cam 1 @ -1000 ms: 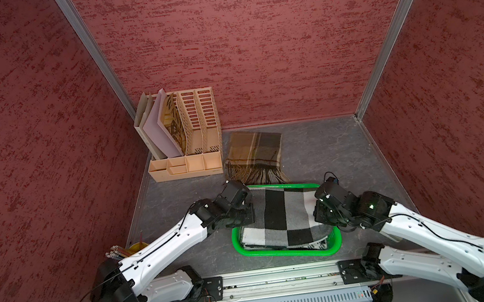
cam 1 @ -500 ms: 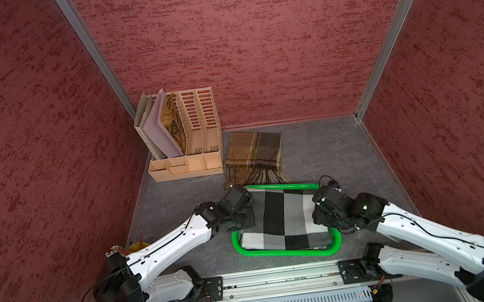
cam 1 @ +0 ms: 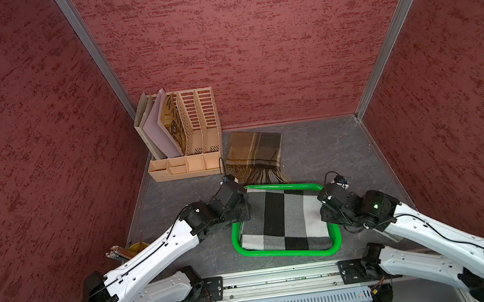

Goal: Put the folded scarf in the basket
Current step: Place the scarf in the basket.

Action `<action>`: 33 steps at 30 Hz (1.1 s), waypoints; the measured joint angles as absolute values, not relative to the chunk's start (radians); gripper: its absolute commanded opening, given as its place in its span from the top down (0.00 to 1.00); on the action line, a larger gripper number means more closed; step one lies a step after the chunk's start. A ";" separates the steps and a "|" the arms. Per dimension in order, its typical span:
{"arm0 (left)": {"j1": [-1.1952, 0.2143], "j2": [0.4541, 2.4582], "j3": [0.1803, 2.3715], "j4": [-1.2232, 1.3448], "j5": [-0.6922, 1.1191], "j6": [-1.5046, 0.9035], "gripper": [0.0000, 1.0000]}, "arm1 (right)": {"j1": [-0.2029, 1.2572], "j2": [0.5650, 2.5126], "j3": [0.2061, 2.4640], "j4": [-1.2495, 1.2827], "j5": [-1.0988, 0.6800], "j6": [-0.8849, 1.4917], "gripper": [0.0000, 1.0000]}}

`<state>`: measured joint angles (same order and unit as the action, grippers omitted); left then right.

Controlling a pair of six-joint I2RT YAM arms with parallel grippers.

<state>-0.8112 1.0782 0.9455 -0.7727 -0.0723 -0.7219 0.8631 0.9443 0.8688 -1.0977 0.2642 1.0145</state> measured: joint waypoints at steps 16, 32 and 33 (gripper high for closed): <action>-0.493 1.354 1.039 -0.601 0.120 -0.620 0.64 | 0.451 1.591 1.312 -0.657 -0.040 0.692 0.38; -0.455 1.244 1.052 -0.604 0.122 -0.579 0.64 | 0.361 2.228 1.708 -0.527 -0.186 0.627 0.37; -0.449 1.238 1.048 -0.603 0.128 -0.578 0.64 | 0.360 2.237 1.708 -0.526 -0.187 0.624 0.37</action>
<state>-0.4492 1.2377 1.0485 -0.6029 0.1284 -0.5777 0.3603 2.2372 1.7081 -0.5262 -0.1867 0.6239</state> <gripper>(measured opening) 0.358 0.632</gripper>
